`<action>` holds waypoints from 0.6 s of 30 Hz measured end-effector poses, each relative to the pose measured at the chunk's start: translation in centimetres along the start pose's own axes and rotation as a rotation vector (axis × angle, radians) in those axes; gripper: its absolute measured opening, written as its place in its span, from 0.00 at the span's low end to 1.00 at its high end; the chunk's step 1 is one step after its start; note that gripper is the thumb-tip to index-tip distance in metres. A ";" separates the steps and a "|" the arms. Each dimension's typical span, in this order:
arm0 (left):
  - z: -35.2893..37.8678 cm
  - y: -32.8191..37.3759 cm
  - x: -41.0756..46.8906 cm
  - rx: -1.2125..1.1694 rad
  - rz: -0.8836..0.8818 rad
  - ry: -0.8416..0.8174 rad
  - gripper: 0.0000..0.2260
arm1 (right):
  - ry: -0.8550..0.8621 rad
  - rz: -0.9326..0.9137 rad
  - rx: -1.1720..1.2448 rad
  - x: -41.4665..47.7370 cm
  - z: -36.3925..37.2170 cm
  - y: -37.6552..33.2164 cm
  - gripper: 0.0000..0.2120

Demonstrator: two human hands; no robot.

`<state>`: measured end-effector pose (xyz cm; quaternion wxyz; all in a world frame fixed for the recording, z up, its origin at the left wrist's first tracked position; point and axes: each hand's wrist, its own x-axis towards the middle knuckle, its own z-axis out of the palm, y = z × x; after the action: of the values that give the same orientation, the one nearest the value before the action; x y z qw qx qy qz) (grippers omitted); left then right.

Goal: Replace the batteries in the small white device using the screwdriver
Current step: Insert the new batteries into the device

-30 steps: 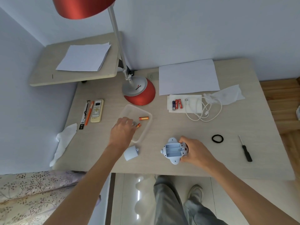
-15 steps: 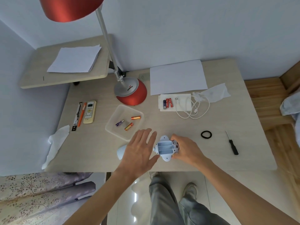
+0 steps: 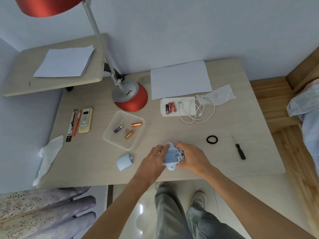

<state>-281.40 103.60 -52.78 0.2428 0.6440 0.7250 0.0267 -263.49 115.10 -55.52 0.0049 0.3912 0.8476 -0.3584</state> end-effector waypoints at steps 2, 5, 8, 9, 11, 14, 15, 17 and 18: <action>0.4 -0.4 0.2 -0.084 0.010 0.020 0.37 | 0.003 0.005 -0.003 -0.1 -0.1 0.0 0.24; 0.9 -1.1 0.6 -0.214 0.015 0.067 0.37 | 0.012 0.004 0.001 -0.2 -0.1 0.1 0.23; 1.3 -1.4 0.9 -0.309 0.013 0.106 0.38 | 0.016 0.001 0.018 -0.3 0.0 0.2 0.22; 1.5 -1.5 0.9 -0.336 0.012 0.119 0.37 | 0.018 0.000 0.018 -0.3 0.0 0.2 0.22; 1.8 -1.5 0.8 -0.375 0.011 0.141 0.37 | 0.020 0.004 0.018 -0.3 0.0 0.1 0.22; 2.1 -1.7 0.7 -0.419 0.000 0.175 0.36 | 0.016 0.014 0.023 -0.3 0.0 0.0 0.22; 2.2 -1.7 0.7 -0.438 -0.005 0.186 0.36 | 0.016 0.016 0.024 -0.3 0.0 0.0 0.22; 2.2 -1.6 0.7 -0.484 -0.020 0.211 0.36 | 0.018 0.019 0.027 -0.3 0.0 0.0 0.22; 2.2 -1.6 0.8 -0.509 -0.030 0.224 0.36 | 0.017 0.023 0.030 -0.4 0.0 0.0 0.22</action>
<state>-282.02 103.49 -55.52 0.3155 0.5444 0.7268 0.2754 -263.22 114.87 -55.40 -0.0043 0.4041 0.8376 -0.3676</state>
